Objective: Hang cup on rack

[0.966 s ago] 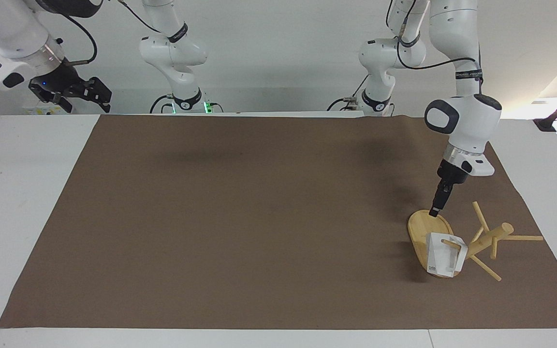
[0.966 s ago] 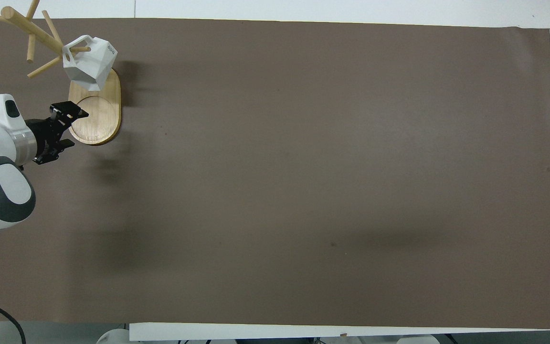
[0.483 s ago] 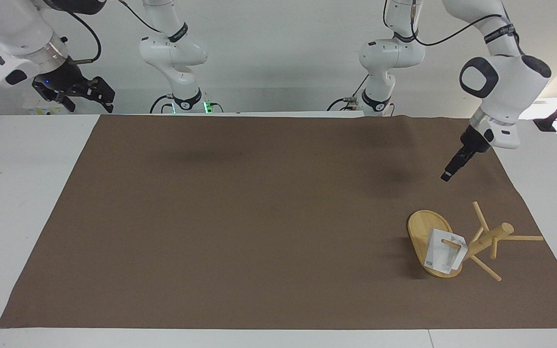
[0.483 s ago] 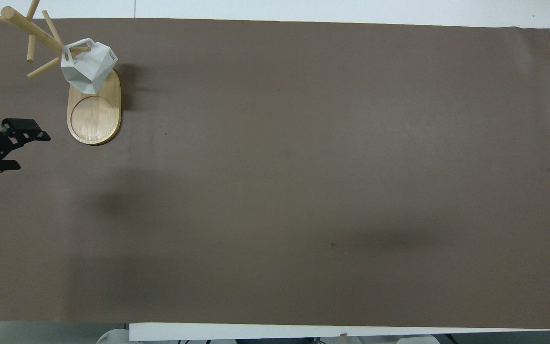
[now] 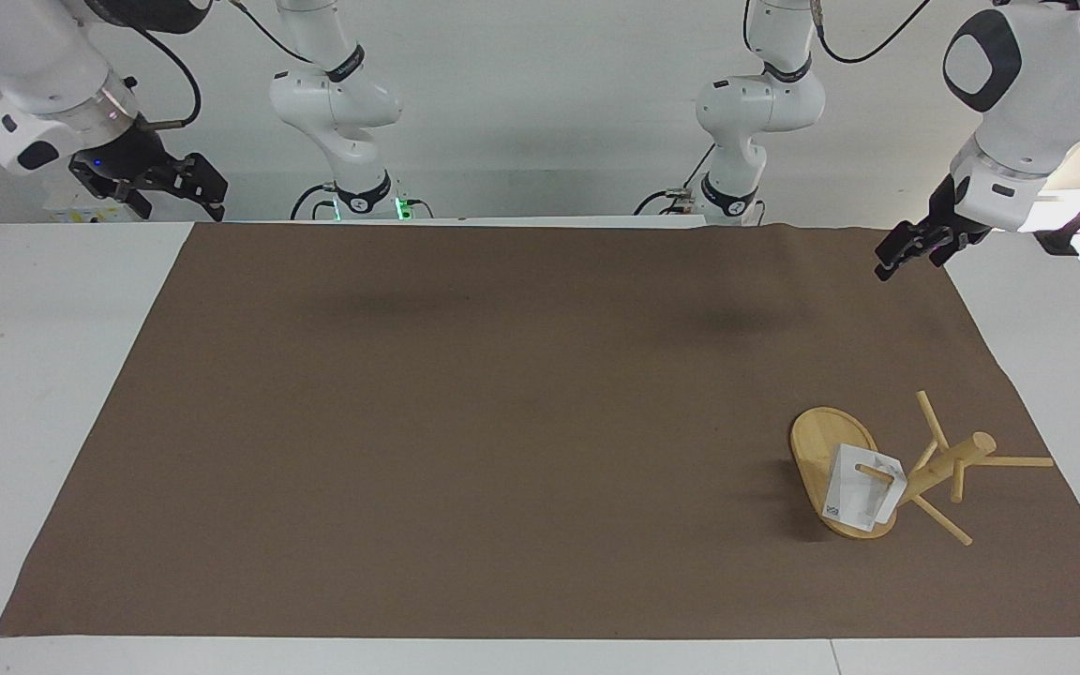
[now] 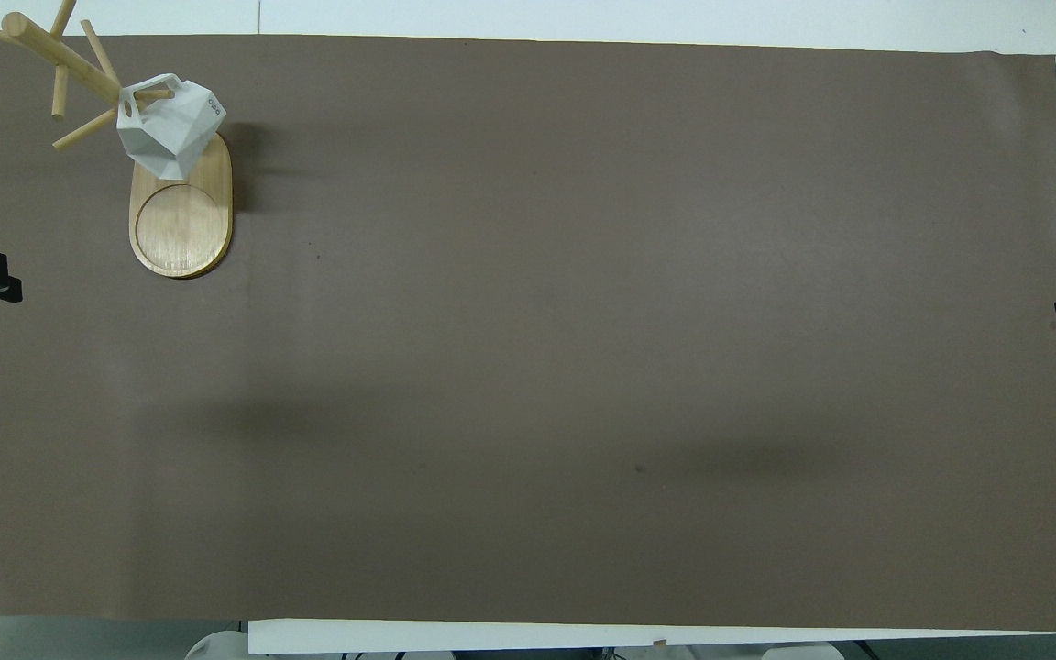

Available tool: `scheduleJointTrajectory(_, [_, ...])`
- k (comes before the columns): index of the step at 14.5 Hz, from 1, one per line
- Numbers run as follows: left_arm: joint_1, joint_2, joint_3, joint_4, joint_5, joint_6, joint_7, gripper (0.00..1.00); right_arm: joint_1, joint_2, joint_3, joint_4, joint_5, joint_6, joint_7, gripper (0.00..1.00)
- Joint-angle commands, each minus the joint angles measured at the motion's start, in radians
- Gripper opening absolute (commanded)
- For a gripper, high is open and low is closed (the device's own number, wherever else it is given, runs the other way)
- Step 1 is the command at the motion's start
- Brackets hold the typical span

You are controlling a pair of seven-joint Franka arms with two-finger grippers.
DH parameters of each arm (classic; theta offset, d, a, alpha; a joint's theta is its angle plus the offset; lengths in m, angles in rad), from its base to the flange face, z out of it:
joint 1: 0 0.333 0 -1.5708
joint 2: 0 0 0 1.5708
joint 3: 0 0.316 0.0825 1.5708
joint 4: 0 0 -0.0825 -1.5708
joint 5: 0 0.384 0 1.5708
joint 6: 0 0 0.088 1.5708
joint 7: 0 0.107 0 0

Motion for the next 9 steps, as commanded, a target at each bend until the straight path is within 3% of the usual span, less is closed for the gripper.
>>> scheduleJointTrajectory(1, [-0.001,0.058,0.011,0.085,0.02,-0.045,0.11,1.0,0.009,-0.023,-0.004,-0.033,0.017,0.02,0.01,1.0])
scheduleJointTrajectory(3, [0.007,0.058,0.017,0.087,0.025,-0.064,0.113,1.0,0.008,-0.023,-0.004,-0.033,0.017,0.018,0.01,1.0])
scheduleJointTrajectory(5, [-0.005,0.063,0.011,0.095,0.112,-0.063,0.117,1.0,0.006,-0.023,-0.004,-0.033,0.017,0.018,0.008,1.0])
scheduleJointTrajectory(9, [-0.006,0.06,0.009,0.093,0.082,-0.085,0.125,1.0,0.008,-0.023,-0.004,-0.033,0.017,0.018,0.01,1.0])
